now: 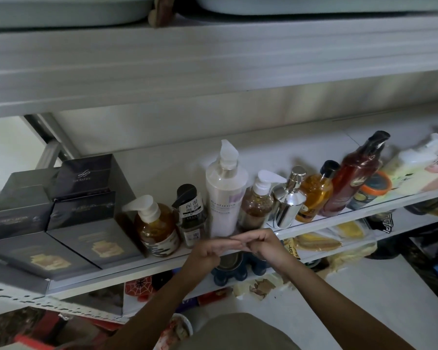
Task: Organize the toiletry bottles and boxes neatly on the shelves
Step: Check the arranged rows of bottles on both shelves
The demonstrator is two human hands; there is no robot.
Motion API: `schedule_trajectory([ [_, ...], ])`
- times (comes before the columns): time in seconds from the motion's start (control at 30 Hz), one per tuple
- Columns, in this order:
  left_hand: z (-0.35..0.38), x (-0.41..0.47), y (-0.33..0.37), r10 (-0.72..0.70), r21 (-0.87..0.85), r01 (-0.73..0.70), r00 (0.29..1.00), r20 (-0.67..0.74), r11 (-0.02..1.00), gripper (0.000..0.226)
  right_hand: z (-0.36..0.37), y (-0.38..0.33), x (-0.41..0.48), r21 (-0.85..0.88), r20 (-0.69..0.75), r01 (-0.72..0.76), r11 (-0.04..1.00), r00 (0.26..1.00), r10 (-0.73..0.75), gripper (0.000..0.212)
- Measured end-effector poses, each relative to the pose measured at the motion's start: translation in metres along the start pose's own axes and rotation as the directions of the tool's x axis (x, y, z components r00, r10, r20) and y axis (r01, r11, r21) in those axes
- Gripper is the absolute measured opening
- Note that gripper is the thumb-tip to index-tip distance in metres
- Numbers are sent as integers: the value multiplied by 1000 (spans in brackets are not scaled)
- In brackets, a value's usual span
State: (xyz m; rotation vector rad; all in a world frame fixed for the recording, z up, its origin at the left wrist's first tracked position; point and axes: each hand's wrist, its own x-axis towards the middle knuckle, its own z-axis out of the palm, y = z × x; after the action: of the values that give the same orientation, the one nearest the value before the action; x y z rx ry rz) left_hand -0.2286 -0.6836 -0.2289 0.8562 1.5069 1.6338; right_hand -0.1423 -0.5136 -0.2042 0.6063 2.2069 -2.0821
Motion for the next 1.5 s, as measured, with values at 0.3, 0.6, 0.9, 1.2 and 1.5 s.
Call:
schedule_trajectory([
  [0.3,19,19,6,-14,-7,14,998,-56,1000,45,-19,-1,4,-18,-46,-10,1000,999,9,47],
  [0.6,24,19,4,46,52,-40,994,-102,998,51,-24,-1,6,-7,14,-9,1000,1000,9,42],
  [0.9,36,26,-2,41,60,-33,989,-140,998,41,-35,5,2,16,-2,13,1000,1000,-13,38],
  [1.2,63,49,-6,3,135,8,997,-80,991,43,-68,10,-6,17,-43,15,1000,999,-14,40],
  [1.5,68,54,-1,-17,161,33,995,-102,986,34,-76,13,0,19,-16,14,1000,1000,-14,41],
])
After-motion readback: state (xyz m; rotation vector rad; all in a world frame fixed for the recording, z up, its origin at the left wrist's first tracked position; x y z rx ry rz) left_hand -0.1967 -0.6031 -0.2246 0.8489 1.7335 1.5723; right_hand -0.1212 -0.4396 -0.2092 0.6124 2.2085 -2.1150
